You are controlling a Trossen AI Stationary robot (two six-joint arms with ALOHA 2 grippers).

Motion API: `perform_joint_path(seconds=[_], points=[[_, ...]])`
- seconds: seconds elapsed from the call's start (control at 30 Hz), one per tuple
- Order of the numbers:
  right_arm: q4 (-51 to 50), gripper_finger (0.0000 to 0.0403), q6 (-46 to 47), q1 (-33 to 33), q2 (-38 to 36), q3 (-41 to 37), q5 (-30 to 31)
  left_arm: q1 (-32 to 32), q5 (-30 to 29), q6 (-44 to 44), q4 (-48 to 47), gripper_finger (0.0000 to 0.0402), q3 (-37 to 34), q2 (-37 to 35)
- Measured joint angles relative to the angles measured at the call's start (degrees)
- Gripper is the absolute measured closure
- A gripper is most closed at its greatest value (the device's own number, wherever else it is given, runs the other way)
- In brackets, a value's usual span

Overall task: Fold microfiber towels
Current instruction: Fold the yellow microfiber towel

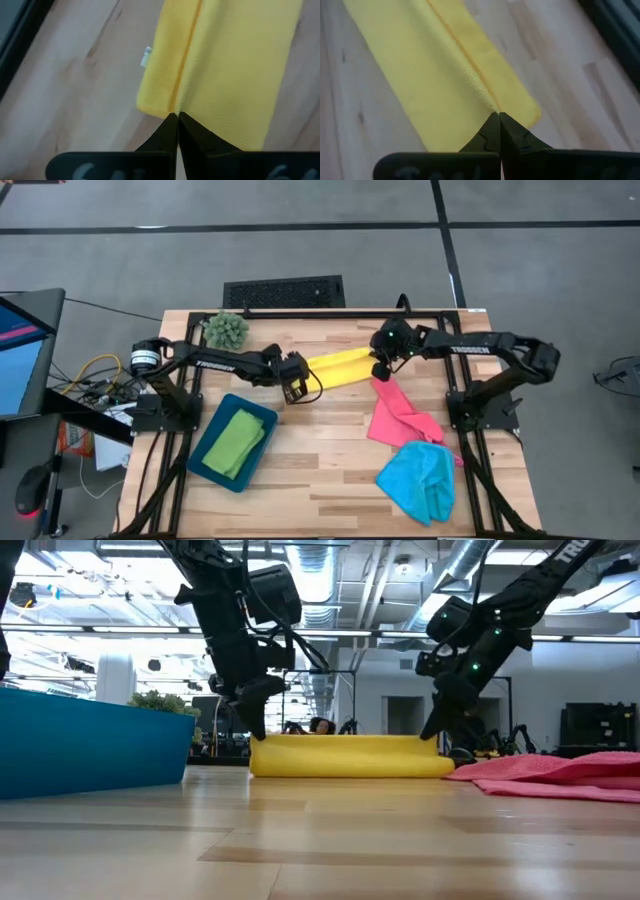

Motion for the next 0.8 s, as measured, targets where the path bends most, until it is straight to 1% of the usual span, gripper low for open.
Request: perform_joint_path(seconds=[0.2, 0.4, 0.6, 0.8], points=[[0.0, 0.039, -1.9, -1.7, 0.0, 2.3, 0.0, 2.9, -1.1, 1.7, 0.4, 0.0401, 0.0, 0.0], [-0.1, 0.039, -2.1, -3.9, 0.0, 2.4, -0.3, 5.7, 0.4, 3.8, 2.9, 0.0401, 0.0, 0.0], [0.8, 0.039, -2.6, -4.1, 0.0, 2.4, -0.2, 7.3, 3.6, 4.2, 4.5, 0.0401, 0.0, 0.0], [1.3, 0.039, -2.6, -4.1, 4.0, 2.4, -0.2, 7.2, 2.6, 5.8, 4.8, 0.0401, 0.0, 0.0]])
